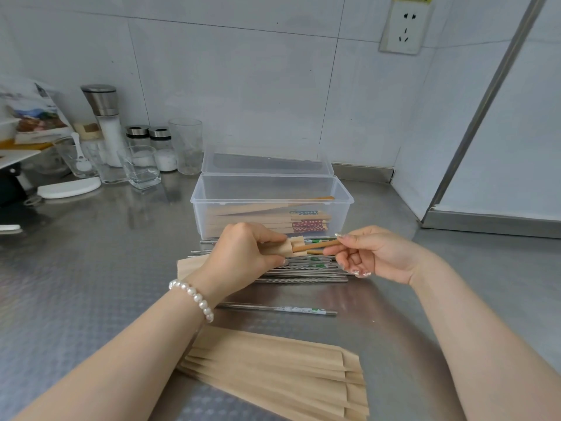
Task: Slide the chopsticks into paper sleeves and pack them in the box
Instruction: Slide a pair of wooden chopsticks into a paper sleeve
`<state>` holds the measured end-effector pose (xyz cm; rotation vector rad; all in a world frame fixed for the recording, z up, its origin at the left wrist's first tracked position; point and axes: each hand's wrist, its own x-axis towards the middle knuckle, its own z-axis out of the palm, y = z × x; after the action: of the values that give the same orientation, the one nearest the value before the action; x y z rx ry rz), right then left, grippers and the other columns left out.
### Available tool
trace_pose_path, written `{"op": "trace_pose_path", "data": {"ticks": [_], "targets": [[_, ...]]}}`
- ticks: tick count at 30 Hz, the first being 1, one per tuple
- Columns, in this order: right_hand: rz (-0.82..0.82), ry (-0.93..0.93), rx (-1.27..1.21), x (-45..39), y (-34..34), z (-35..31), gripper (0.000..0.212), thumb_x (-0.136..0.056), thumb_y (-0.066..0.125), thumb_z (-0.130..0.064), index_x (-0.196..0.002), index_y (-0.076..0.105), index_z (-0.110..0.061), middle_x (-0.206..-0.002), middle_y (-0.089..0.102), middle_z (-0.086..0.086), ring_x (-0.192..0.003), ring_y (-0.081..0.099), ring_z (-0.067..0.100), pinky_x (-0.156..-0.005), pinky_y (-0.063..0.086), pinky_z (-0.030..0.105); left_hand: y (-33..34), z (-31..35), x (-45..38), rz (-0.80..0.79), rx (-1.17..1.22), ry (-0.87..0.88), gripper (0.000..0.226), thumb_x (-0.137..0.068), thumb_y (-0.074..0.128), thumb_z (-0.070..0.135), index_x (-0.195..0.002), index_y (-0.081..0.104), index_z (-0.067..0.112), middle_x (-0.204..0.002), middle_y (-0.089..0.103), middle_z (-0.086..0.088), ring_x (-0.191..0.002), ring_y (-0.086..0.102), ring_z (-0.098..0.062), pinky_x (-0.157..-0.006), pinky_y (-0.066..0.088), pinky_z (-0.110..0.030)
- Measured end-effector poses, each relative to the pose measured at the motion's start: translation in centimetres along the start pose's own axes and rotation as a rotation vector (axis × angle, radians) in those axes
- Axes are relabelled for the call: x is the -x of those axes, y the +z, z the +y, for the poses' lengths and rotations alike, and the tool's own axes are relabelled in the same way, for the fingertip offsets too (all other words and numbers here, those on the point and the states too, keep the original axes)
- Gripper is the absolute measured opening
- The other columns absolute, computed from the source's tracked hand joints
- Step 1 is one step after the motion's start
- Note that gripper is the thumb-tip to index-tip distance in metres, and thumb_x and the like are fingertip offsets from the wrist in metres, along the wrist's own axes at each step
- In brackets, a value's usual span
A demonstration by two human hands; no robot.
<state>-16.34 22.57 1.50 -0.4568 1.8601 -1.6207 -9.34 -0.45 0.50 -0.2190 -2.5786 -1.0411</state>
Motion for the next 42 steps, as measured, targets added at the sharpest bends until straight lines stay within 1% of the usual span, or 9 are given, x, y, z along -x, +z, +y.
{"op": "trace_pose_path", "data": {"ticks": [5,9,11,15,19,30,38,40,42], "targets": [[-0.060,0.049,0.063,0.1,0.3,-0.2,0.028,-0.075,0.059,-0.027,-0.085,0.075,-0.007,-0.060,0.061,0.007,-0.044,0.049,0.010,-0.041,0.035,0.018,0.1,0.0,0.1,-0.017,0.007,0.014,0.035,-0.065,0.081,0.016,-0.099,0.072,0.018,-0.087,0.070,0.005,-0.082,0.062,-0.010,-0.080,0.046,-0.020],[-0.008,0.017,0.046,0.3,0.1,-0.4,0.043,-0.069,0.060,-0.045,-0.092,0.073,-0.010,-0.059,0.058,0.006,-0.045,0.047,0.011,-0.040,0.034,0.018,0.1,0.0,0.0,-0.010,0.004,0.007,0.036,-0.064,0.081,0.016,-0.099,0.072,0.018,-0.086,0.069,0.008,-0.081,0.061,-0.007,-0.074,0.041,-0.006],[0.163,-0.061,0.046,0.4,-0.3,-0.7,0.043,-0.069,0.060,-0.046,-0.091,0.072,-0.011,-0.058,0.055,0.004,-0.046,0.044,0.011,-0.041,0.031,0.018,0.0,0.0,-0.1,-0.001,-0.005,-0.005,0.036,-0.064,0.082,0.016,-0.099,0.072,0.020,-0.084,0.067,0.012,-0.081,0.060,-0.005,-0.073,0.039,-0.002],[0.571,-0.200,0.386,0.0,-1.5,-0.1,0.010,-0.081,0.069,-0.014,-0.084,0.072,-0.005,-0.058,0.057,-0.001,-0.046,0.047,0.002,-0.044,0.035,0.010,-0.2,-0.3,-0.1,0.016,0.000,-0.034,0.037,-0.063,0.082,0.015,-0.098,0.072,0.021,-0.092,0.072,0.006,-0.084,0.063,-0.008,-0.084,0.048,-0.022],[0.478,-0.061,0.701,-0.5,-1.8,1.0,0.015,-0.071,0.077,-0.007,-0.073,0.072,-0.021,-0.065,0.055,-0.001,-0.057,0.042,0.010,-0.053,0.033,0.015,-0.1,-0.4,-0.1,0.001,-0.016,-0.058,0.037,-0.063,0.082,0.016,-0.098,0.072,0.022,-0.093,0.071,0.007,-0.087,0.063,-0.009,-0.085,0.047,-0.022],[0.521,-0.110,0.773,-1.2,-2.0,1.7,0.013,-0.075,0.074,-0.006,-0.070,0.070,-0.017,-0.069,0.052,-0.006,-0.059,0.040,0.008,-0.054,0.031,0.014,-0.1,-0.5,-0.2,-0.039,-0.032,-0.068,0.038,-0.064,0.081,0.016,-0.100,0.071,0.022,-0.097,0.070,0.006,-0.090,0.062,-0.011,-0.087,0.047,-0.024],[0.532,-0.315,0.191,0.4,-2.8,-0.1,0.023,-0.080,0.060,0.009,-0.070,0.067,-0.010,-0.053,0.062,0.000,-0.041,0.047,0.005,-0.045,0.038,0.012,0.0,-0.7,-0.2,-0.041,-0.030,-0.071,0.039,-0.063,0.082,0.020,-0.100,0.071,0.023,-0.097,0.070,0.007,-0.090,0.062,-0.010,-0.086,0.047,-0.024],[0.469,-0.359,-0.066,0.9,-3.0,-0.5,0.007,-0.064,0.073,-0.004,-0.063,0.072,-0.010,-0.050,0.060,0.001,-0.042,0.046,0.007,-0.043,0.037,0.014,-0.1,-0.7,-0.2,-0.042,-0.033,-0.068,0.039,-0.063,0.082,0.021,-0.100,0.071,0.023,-0.097,0.070,0.007,-0.090,0.062,-0.010,-0.087,0.047,-0.024],[0.432,-0.422,-0.273,1.1,-3.3,-0.7,0.021,-0.044,0.083,-0.021,-0.060,0.073,-0.011,-0.050,0.058,0.003,-0.043,0.046,0.010,-0.042,0.037,0.017,-0.1,-0.8,-0.2,-0.033,-0.031,-0.067,0.038,-0.063,0.082,0.021,-0.100,0.071,0.023,-0.097,0.070,0.007,-0.091,0.062,-0.010,-0.088,0.047,-0.024]]}}
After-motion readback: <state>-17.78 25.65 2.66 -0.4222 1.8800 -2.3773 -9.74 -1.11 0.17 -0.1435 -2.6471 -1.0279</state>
